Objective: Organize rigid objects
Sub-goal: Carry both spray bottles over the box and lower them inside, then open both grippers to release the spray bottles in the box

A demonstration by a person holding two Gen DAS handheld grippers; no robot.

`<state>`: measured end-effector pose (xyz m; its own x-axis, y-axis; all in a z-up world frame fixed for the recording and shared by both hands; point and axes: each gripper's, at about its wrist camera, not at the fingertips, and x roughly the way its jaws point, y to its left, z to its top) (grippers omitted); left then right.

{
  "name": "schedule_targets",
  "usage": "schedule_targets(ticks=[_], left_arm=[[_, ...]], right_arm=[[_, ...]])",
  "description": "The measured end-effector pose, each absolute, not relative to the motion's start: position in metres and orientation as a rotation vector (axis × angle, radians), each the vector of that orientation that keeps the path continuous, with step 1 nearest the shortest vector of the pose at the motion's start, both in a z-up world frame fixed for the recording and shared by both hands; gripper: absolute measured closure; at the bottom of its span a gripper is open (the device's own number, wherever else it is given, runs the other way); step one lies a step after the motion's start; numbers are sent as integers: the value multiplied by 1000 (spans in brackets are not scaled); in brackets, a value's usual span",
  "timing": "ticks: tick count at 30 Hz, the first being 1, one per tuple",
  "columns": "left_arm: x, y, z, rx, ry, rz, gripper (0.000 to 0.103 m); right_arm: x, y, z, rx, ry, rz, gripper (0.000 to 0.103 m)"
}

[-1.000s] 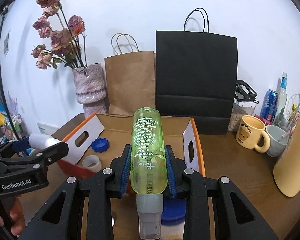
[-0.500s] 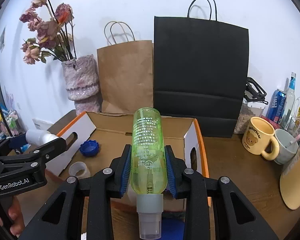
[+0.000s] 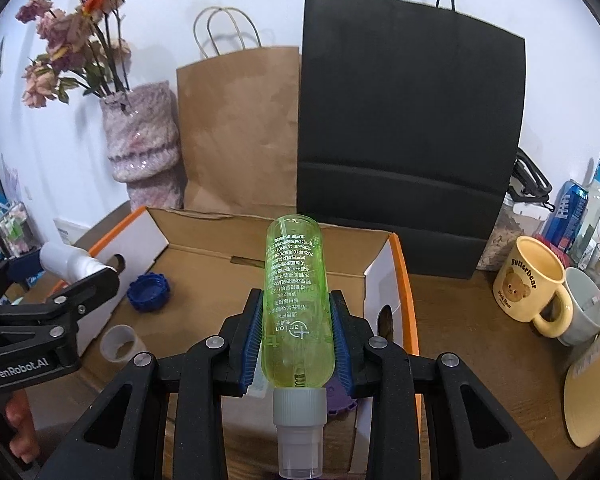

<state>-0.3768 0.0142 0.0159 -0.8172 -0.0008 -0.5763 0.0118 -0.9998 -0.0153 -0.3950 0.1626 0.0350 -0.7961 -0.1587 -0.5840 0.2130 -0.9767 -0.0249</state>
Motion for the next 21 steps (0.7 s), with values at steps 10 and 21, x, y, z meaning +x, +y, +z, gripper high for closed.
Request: schedule_targets(ticks=[10, 21], left_arm=[[-388, 11, 8, 974, 17, -2975, 7], [-388, 6, 7, 982, 66, -2975, 0]], right_arm=[[-408, 172, 23, 956, 85, -2776, 67], [-406, 177, 25, 961, 61, -2795, 14]])
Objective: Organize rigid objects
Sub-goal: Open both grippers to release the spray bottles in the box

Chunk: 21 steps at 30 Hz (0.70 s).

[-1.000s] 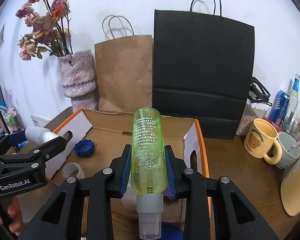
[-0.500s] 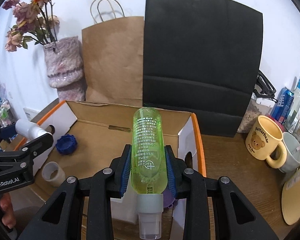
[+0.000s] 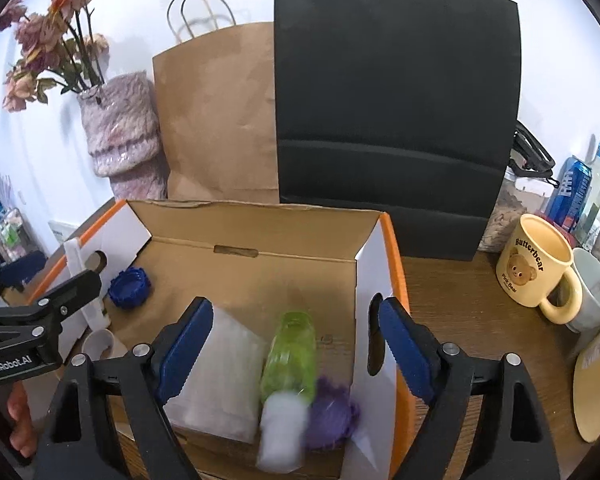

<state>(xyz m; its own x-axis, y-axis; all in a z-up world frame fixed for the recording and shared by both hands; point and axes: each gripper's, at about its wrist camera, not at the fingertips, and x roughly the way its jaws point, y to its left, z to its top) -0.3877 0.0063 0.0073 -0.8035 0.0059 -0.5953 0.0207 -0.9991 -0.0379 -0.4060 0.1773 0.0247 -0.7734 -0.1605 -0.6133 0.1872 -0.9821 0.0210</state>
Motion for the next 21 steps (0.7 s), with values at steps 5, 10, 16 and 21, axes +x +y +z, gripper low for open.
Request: schedule_targets(ticks=[5, 10, 16, 21], left_arm=[[-386, 3, 8, 975, 81, -2973, 0], [-385, 1, 8, 973, 88, -2971, 0], [-380, -1, 12, 952, 107, -2986, 0], [-374, -2, 16, 921, 124, -2992, 0]], right_arm=[[-405, 176, 25, 958, 66, -2799, 14], [-402, 176, 29, 943, 68, -2808, 14], [-395, 175, 34, 920, 70, -2813, 14], [-385, 176, 40, 891, 57, -2814, 14]])
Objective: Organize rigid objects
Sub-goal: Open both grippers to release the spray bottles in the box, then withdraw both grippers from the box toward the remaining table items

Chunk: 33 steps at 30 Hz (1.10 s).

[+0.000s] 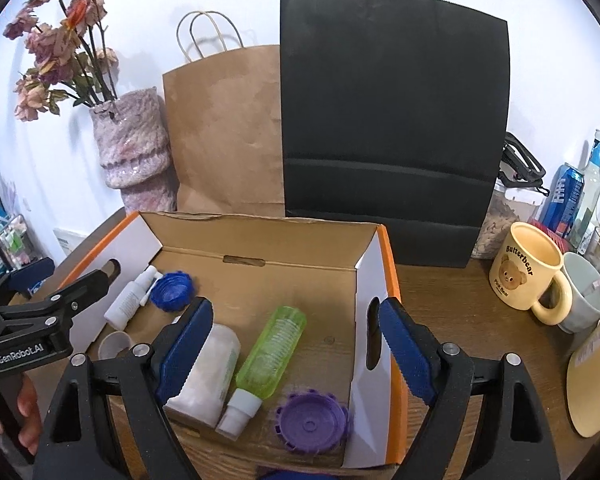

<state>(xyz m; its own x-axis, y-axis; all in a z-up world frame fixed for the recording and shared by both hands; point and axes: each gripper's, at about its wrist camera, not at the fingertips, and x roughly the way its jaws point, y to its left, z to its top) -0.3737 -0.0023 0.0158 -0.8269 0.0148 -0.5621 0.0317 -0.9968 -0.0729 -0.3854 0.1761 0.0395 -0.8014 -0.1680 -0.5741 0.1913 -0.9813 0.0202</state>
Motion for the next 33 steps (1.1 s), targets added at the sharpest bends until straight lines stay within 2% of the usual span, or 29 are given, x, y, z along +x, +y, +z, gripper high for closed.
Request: schedule_targets(ticks=[33], left_arm=[[-282, 0, 12, 880, 168, -3028, 0]], right_arm=[[-265, 201, 46, 803, 71, -2851, 14]])
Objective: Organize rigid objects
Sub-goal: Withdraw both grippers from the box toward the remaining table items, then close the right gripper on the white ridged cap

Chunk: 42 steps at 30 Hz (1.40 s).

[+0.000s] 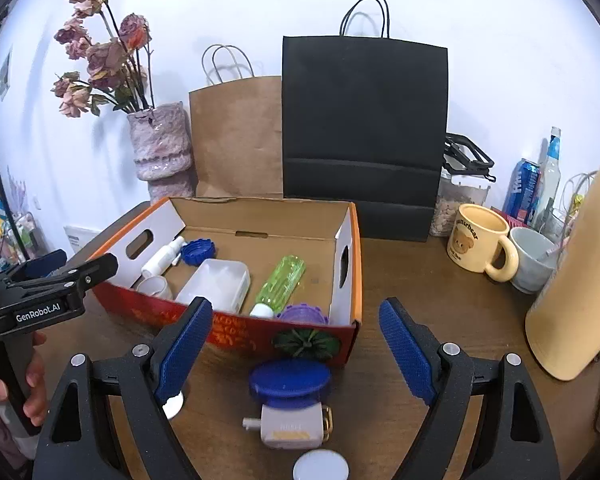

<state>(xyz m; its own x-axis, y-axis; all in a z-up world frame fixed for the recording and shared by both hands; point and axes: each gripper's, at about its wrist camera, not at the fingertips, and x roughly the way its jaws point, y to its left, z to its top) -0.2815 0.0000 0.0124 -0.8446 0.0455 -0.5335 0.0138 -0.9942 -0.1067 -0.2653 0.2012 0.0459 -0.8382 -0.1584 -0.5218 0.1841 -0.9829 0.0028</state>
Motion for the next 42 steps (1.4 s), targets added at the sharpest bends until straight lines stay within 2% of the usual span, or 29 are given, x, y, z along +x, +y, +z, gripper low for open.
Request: schedule_targets(ticks=[6, 31, 42], left_arm=[[-259, 6, 6, -887, -144, 2990, 0], [-194, 24, -25, -1059, -73, 2922, 0], [-192, 24, -32, -1097, -86, 2897, 0]], right_arm=[[-240, 202, 39, 769, 85, -2846, 14], [-173, 236, -5, 975, 116, -2771, 14], [-207, 230, -28, 1154, 223, -2681, 14]])
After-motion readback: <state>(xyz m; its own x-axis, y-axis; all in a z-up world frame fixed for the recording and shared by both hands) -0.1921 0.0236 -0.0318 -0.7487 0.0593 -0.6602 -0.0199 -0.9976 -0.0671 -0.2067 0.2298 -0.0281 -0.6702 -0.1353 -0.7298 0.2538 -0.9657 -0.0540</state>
